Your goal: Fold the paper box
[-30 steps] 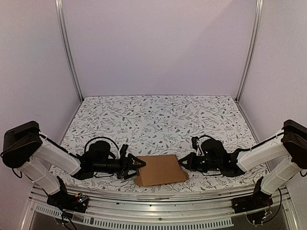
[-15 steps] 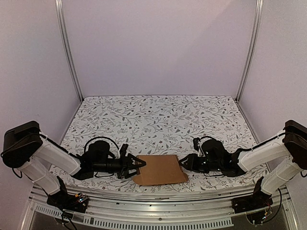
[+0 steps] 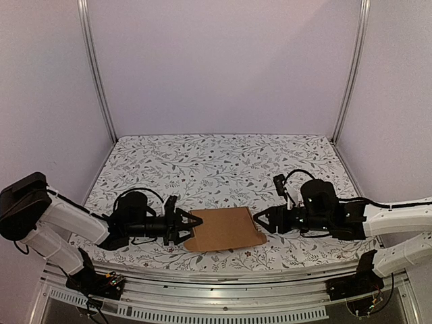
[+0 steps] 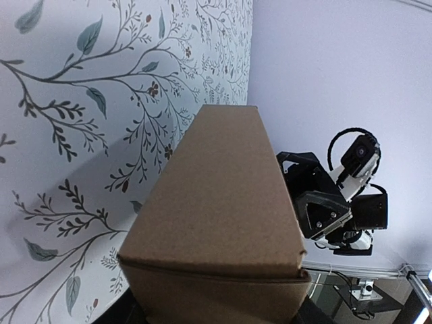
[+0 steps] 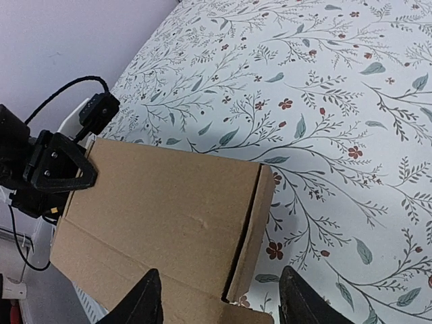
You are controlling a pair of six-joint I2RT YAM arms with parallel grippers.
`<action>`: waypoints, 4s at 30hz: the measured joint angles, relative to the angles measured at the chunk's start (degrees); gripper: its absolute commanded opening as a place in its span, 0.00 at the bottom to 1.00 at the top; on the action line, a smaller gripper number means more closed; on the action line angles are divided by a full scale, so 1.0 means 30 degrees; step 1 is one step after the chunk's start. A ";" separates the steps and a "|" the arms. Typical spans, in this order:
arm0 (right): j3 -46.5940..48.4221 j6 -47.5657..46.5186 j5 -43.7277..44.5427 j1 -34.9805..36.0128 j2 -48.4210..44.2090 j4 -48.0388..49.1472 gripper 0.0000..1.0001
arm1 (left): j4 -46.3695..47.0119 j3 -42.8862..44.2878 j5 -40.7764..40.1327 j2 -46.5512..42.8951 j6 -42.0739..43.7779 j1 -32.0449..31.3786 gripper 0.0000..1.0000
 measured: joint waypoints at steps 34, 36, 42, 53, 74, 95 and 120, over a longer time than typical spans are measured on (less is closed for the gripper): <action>0.2856 -2.5383 0.6295 0.5923 -0.2616 -0.4204 0.99 | -0.5909 -0.0393 0.8087 -0.9384 0.0328 0.6047 0.17; 0.2841 -2.6075 0.6696 0.6717 -0.2608 -0.3789 0.99 | -0.6156 -0.0386 0.8903 -0.9923 0.0590 0.6368 0.16; 0.2667 -2.9747 0.9085 0.9245 -0.1974 -0.0714 0.99 | -0.6040 -0.0386 1.0928 -1.0010 0.0437 0.6776 0.10; 0.2499 -3.6916 1.2611 1.2240 -0.0714 0.2674 0.99 | -0.4291 -0.0517 1.3391 -1.0324 -0.0379 0.7009 0.09; 0.2499 -4.5892 1.2750 1.3799 0.0954 0.6601 0.99 | -0.5697 -0.0444 1.5992 -1.1540 0.1712 0.7038 0.07; 0.3271 -4.7604 1.1249 1.4222 0.2579 0.7016 0.92 | -0.6754 -0.0240 1.6823 -1.3318 0.3162 0.6892 0.05; 0.3716 -4.8435 1.1701 1.4287 0.2936 0.7155 0.68 | -0.8393 0.0000 1.6808 -1.3624 0.4211 0.6339 0.04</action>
